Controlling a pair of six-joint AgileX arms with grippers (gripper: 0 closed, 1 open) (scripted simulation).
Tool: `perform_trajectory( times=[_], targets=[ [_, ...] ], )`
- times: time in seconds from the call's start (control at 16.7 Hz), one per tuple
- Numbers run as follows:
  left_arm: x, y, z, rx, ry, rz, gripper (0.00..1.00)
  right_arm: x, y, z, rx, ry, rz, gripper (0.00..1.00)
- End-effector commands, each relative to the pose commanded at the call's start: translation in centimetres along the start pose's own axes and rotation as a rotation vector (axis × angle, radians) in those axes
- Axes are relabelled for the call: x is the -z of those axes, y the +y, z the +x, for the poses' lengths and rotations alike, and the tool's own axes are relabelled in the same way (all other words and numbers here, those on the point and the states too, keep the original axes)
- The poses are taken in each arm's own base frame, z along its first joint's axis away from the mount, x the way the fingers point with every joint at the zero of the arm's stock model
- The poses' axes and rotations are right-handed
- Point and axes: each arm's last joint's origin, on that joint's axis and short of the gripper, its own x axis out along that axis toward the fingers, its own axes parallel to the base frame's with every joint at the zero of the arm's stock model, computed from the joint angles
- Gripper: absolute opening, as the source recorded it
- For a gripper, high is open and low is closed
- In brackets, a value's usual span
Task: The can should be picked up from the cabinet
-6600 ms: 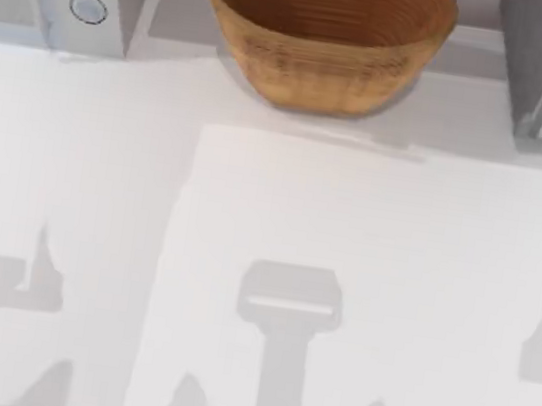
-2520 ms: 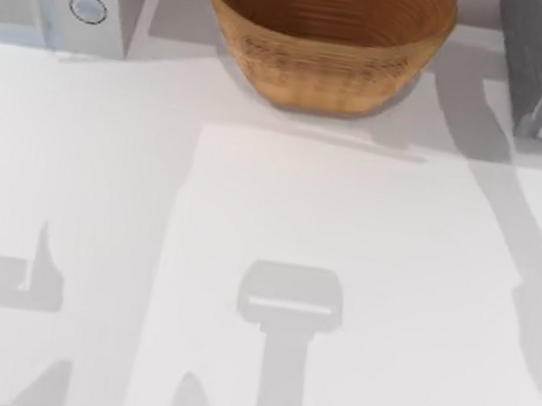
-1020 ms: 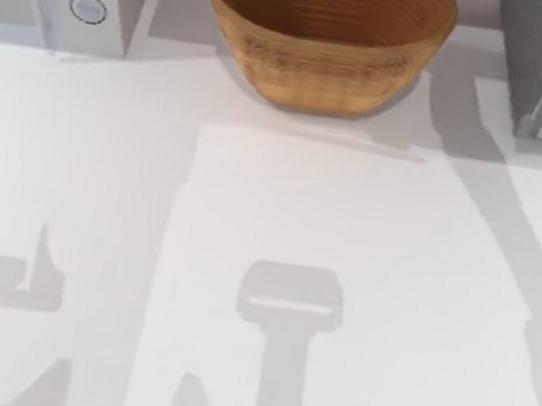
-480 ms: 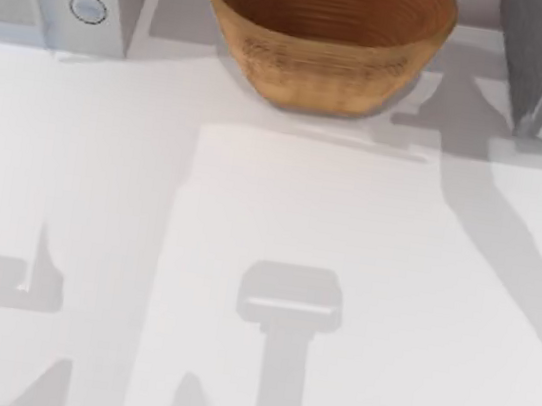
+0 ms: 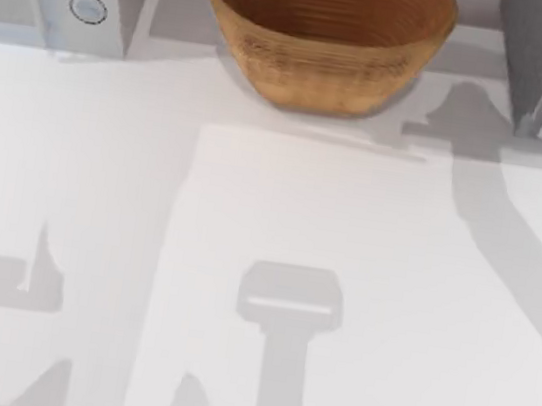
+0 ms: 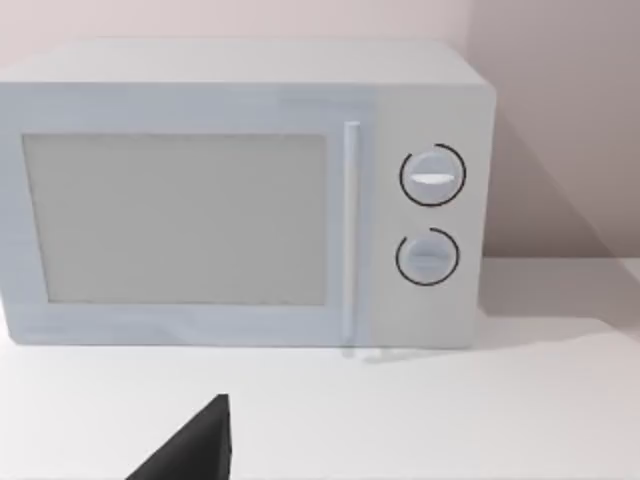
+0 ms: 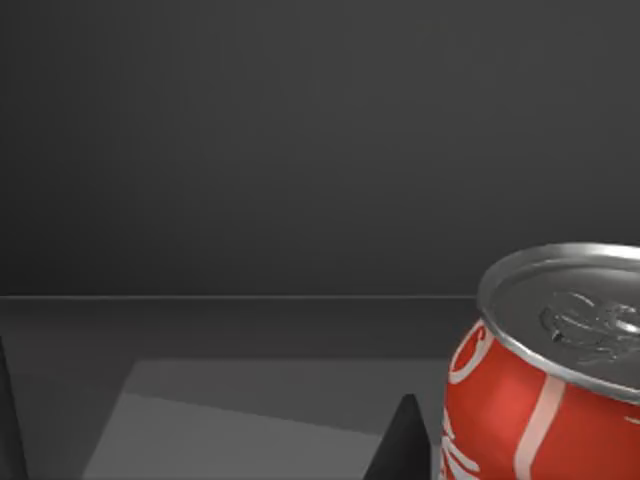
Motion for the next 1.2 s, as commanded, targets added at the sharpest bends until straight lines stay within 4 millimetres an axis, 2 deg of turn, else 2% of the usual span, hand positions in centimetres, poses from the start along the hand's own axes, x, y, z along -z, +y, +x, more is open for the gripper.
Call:
perform_trajectory(
  times=[0.18, 0.36, 0.54, 0.96, 1.08, 1.2],
  targets=[
    [0.0, 0.0, 0.0, 0.000, 0.000, 0.000, 1.00, 2.2, -2.0, -1.5, 0.001, 0.007, -0.006, 0.00],
    [0.0, 0.0, 0.0, 0.000, 0.000, 0.000, 1.00, 6.3, -4.4, -3.4, 0.004, 0.031, -0.020, 0.00],
    [0.0, 0.0, 0.0, 0.000, 0.000, 0.000, 1.00, 12.3, -6.7, -5.6, 0.007, 0.063, -0.029, 0.00],
    [0.0, 0.0, 0.0, 0.000, 0.000, 0.000, 1.00, 28.8, -10.1, -10.0, 0.005, 0.093, -0.021, 0.00],
    [0.0, 0.0, 0.0, 0.000, 0.000, 0.000, 1.00, 32.5, -10.6, -10.6, 0.003, 0.079, -0.015, 0.00],
    [0.0, 0.0, 0.0, 0.000, 0.000, 0.000, 1.00, 35.2, -10.9, -10.9, 0.000, 0.056, -0.010, 0.00]
  ],
)
